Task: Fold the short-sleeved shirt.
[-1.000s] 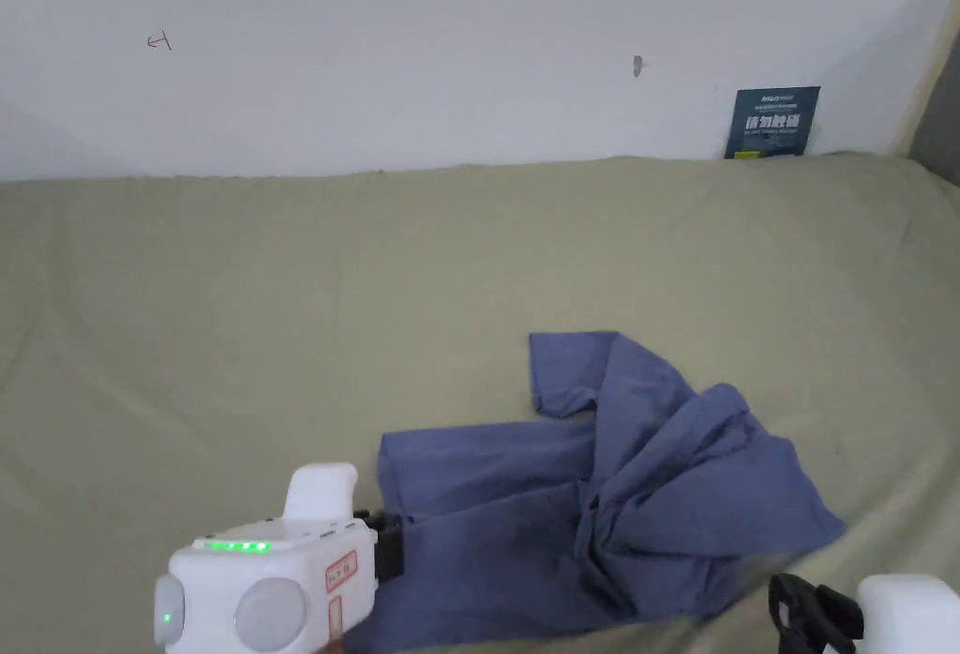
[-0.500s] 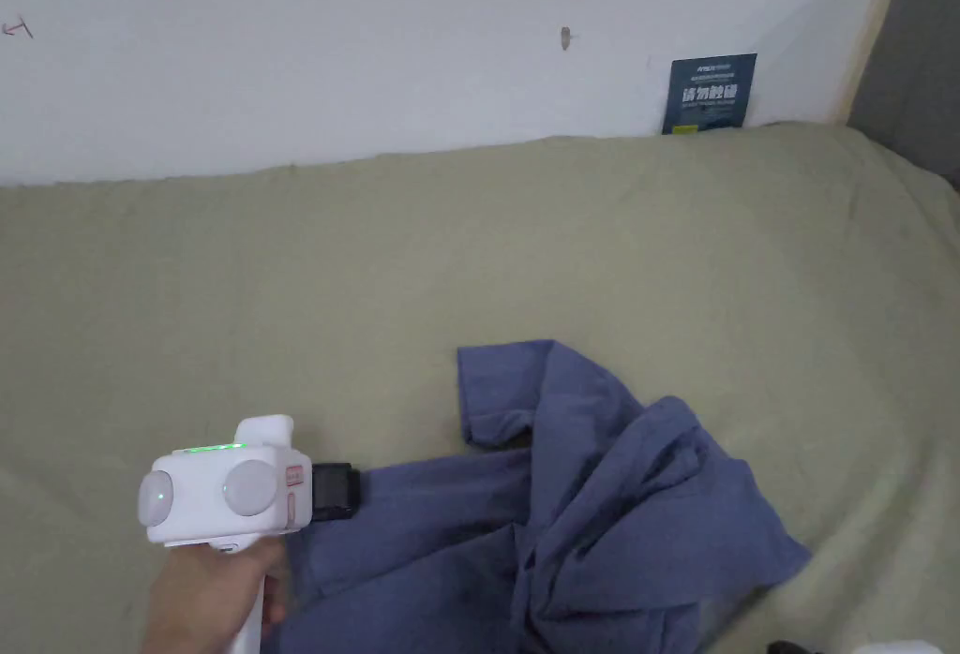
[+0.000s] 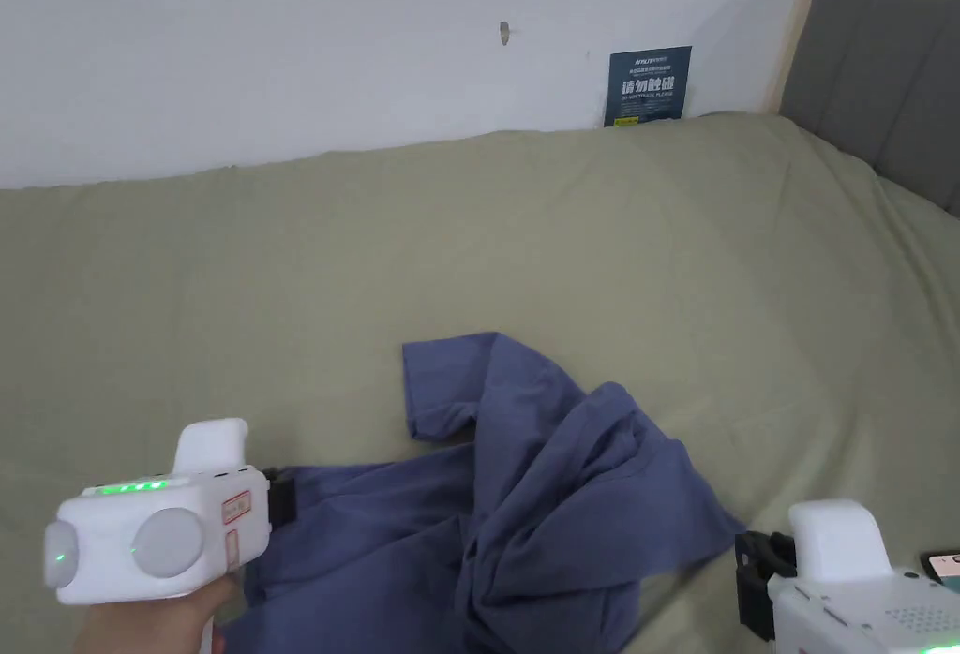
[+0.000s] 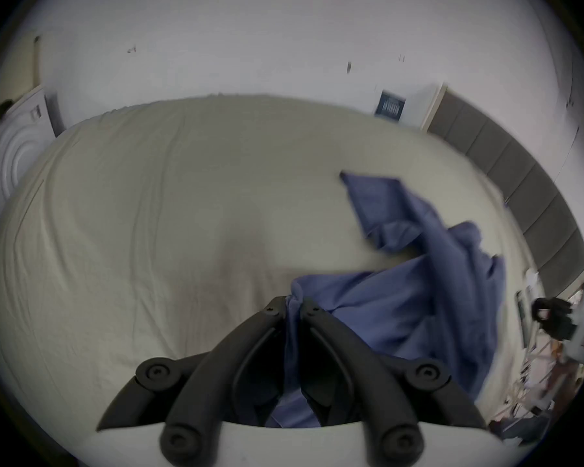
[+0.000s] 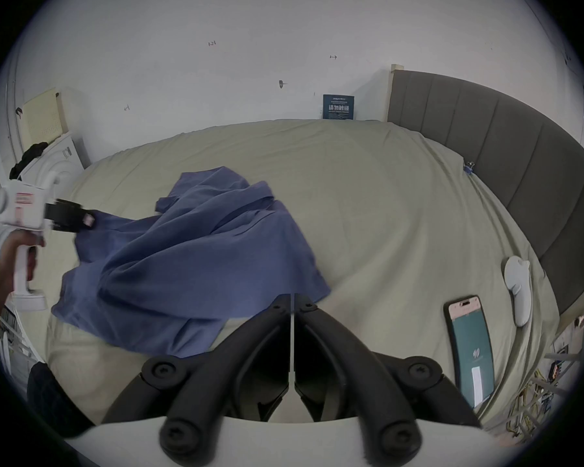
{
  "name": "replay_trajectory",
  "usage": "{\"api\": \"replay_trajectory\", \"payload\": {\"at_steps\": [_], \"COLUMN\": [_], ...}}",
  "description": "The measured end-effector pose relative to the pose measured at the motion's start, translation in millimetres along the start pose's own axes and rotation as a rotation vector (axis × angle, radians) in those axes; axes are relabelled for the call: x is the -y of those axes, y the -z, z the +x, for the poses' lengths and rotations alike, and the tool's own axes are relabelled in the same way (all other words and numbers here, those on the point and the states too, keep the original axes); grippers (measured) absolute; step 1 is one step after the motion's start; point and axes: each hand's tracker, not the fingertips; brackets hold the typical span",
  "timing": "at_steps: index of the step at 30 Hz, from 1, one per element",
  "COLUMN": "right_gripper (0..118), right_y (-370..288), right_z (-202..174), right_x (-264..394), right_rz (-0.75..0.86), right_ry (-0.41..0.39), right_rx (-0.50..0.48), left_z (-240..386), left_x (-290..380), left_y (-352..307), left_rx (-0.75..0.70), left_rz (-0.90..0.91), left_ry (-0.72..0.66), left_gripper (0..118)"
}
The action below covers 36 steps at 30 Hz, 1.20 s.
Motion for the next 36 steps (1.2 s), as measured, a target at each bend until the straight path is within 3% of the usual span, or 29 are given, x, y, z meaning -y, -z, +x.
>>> {"api": "replay_trajectory", "payload": {"at_steps": [3, 5, 7, 9, 13, 14, 17, 18, 20, 27, 36], "right_gripper": [10, 48, 100, 110, 109, 99, 23, 7, 7, 7, 7], "right_y": [20, 39, 62, 80, 104, 107, 105, 99, 92, 46, -17], "right_z": [16, 28, 40, 46, 47, 46, 33, 28, 21, 29, 22], "right_x": [-9, -15, -18, -18, -15, -14, -12, -14, -15, -40, -121], "right_rz": [-0.002, -0.052, -0.133, -0.172, -0.261, -0.286, -0.275, -0.236, -0.196, -0.143, -0.011], "right_ry": [-0.007, -0.009, 0.017, 0.002, -0.069, -0.096, -0.199, -0.214, -0.288, -0.181, -0.174], "right_rx": [0.008, -0.058, -0.094, -0.075, -0.04, -0.041, -0.061, -0.047, 0.018, -0.03, -0.044], "left_z": [-2, -1, -4, -4, -5, -6, -7, -8, -9, -33, -71], "left_x": [-1, -2, -3, -3, -3, -4, -5, -5, -4, -2, -42], "left_y": [-26, -31, -32, -29, -26, -25, -24, -25, -29, -68, -144], "left_rx": [0.028, 0.023, 0.03, 0.026, 0.026, 0.029, 0.022, 0.012, 0.001, -0.047, -0.104], "left_rz": [0.038, 0.04, 0.033, 0.032, 0.026, 0.025, 0.019, 0.02, 0.028, 0.096, 0.22], "left_ry": [-0.015, -0.007, -0.003, 0.0, 0.006, 0.009, 0.023, 0.029, 0.038, 0.028, 0.002], "left_gripper": [4, 4, 4, 4, 4, 4, 4, 4, 4, 4, 4]}}
